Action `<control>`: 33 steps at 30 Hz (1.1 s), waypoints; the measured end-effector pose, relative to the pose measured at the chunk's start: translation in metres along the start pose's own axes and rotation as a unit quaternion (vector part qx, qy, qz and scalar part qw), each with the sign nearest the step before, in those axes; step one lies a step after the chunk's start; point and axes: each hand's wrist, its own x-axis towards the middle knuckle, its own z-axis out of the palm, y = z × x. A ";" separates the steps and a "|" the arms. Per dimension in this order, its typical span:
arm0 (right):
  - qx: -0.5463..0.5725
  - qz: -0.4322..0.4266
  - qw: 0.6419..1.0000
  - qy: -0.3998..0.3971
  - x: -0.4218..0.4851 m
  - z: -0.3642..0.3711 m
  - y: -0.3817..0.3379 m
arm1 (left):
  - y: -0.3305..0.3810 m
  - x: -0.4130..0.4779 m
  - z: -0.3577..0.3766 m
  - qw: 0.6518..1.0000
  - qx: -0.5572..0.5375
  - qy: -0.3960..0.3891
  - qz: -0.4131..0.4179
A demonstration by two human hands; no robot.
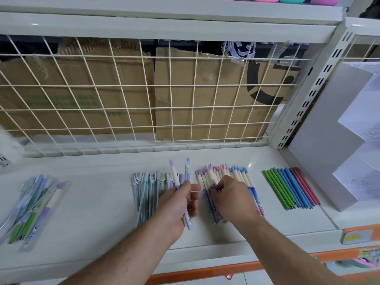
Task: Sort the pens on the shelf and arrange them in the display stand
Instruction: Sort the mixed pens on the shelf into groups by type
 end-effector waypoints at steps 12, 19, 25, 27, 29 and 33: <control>0.065 -0.015 0.997 0.034 -0.007 -0.002 -0.007 | -0.001 0.005 -0.001 1.000 0.002 0.001 -0.021; 0.290 -0.018 0.953 -0.084 -0.022 -0.008 -0.025 | 0.000 -0.003 0.004 0.997 -0.017 -0.080 -0.014; 0.345 -0.020 0.932 -0.112 -0.029 -0.002 -0.027 | -0.001 -0.013 0.011 0.994 -0.034 -0.104 -0.006; 0.335 -0.010 0.936 -0.105 -0.030 -0.006 -0.025 | -0.003 -0.013 0.012 0.996 -0.012 -0.086 0.007; 0.315 -0.001 0.945 -0.086 -0.031 -0.011 -0.022 | -0.006 -0.010 0.012 0.998 0.024 -0.045 0.027; 0.313 0.016 0.947 -0.072 -0.030 -0.013 -0.016 | -0.006 -0.009 0.003 0.994 0.074 0.039 0.068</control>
